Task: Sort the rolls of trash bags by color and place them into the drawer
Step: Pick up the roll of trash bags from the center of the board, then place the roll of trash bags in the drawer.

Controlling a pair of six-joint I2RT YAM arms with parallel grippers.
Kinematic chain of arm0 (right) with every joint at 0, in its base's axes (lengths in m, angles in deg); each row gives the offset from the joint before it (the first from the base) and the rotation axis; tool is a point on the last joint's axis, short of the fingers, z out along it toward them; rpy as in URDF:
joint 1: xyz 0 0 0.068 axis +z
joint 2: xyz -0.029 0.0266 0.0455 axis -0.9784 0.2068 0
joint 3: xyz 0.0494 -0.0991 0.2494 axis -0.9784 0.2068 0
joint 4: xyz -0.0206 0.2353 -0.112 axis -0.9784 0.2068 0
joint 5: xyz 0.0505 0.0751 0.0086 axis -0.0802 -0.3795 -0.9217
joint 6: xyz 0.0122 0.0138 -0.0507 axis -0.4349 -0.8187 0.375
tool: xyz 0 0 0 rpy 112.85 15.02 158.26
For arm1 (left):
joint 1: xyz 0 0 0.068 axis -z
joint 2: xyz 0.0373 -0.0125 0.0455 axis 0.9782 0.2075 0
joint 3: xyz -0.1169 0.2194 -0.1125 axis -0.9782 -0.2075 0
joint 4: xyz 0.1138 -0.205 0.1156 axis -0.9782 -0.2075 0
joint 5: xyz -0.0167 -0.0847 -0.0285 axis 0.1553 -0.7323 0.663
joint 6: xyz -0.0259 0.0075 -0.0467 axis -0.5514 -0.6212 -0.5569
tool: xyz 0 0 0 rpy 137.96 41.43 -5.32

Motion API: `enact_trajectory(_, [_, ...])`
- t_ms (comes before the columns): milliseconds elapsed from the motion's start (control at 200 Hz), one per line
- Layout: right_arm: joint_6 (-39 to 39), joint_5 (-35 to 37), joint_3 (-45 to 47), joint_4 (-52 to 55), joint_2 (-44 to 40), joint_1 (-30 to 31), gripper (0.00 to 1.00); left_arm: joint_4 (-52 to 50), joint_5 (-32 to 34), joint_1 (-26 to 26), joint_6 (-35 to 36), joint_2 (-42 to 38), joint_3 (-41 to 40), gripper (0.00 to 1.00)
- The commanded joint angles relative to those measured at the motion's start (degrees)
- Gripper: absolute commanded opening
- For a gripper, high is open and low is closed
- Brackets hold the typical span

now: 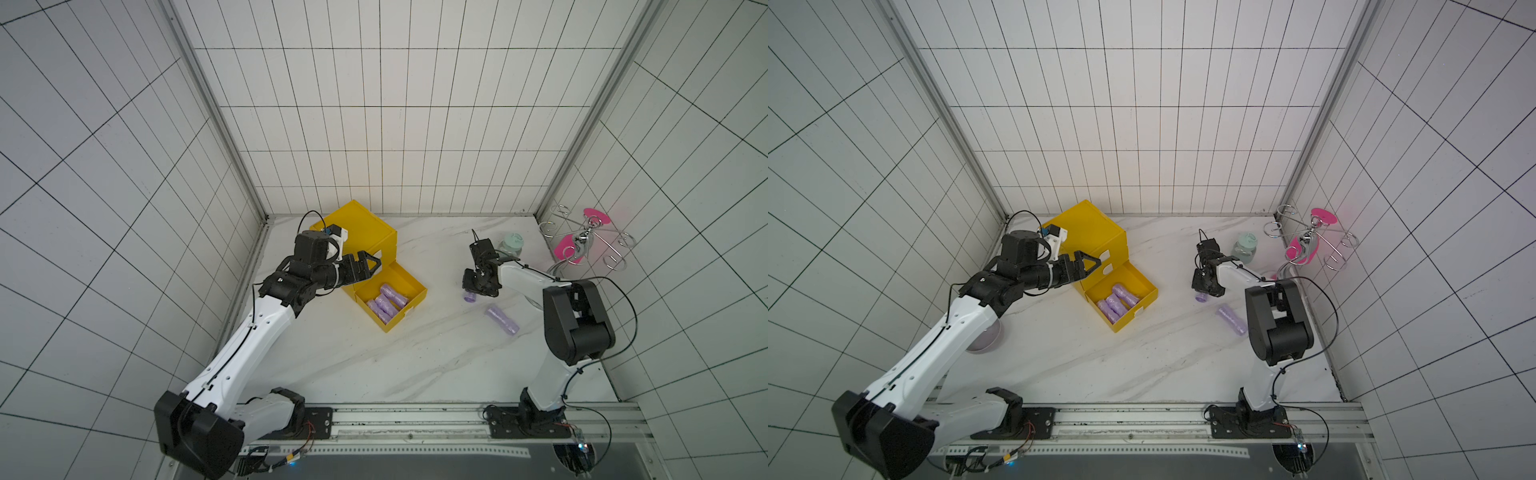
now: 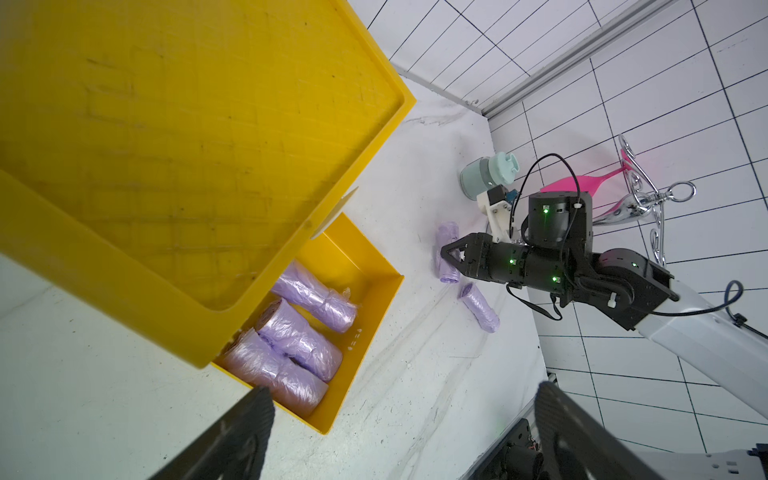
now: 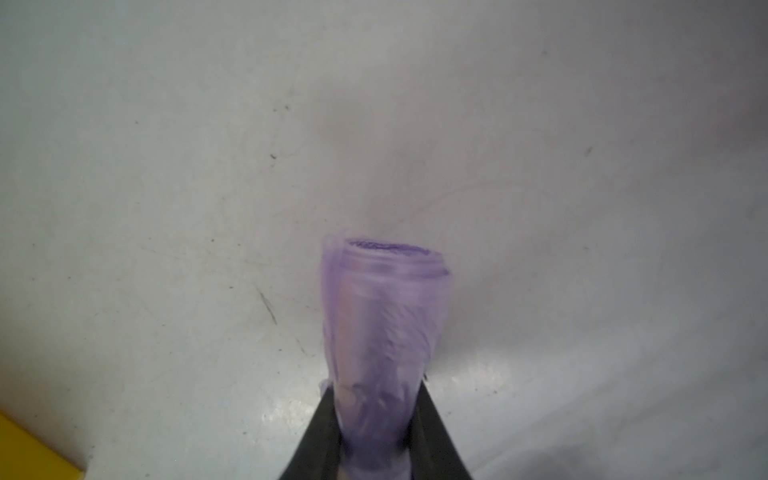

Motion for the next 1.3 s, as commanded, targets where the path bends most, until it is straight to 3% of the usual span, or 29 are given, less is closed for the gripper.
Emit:
enact_trajectory(0, [1.4, -1.5, -3.0, 1.2, 0.2, 1.9, 0.16, 0.0, -2.4, -1.9, 0.2, -1.4, -0.8, 0.97])
enact_trajectory(385, [12.8, -0.2, -8.9, 1.6, -7.9, 13.9, 0.13, -1.7, -7.9, -13.4, 1.3, -3.4, -0.6, 0.97])
enact_trajectory(665, [18.8, -5.6, -17.3, 3.1, 0.2, 21.4, 0.13, -0.6, -11.0, -20.3, 0.8, -4.7, -4.1, 0.97])
enact_trajectory(1154, [20.9, -7.3, -26.2, 5.7, 13.4, 26.5, 0.13, 0.8, -12.1, -22.2, -0.5, -7.0, -8.2, 0.97])
enact_trajectory(1294, [20.5, -7.9, -25.1, 5.9, 13.2, 26.5, 0.20, 0.9, -12.3, -22.3, -0.7, -6.8, -8.2, 0.97])
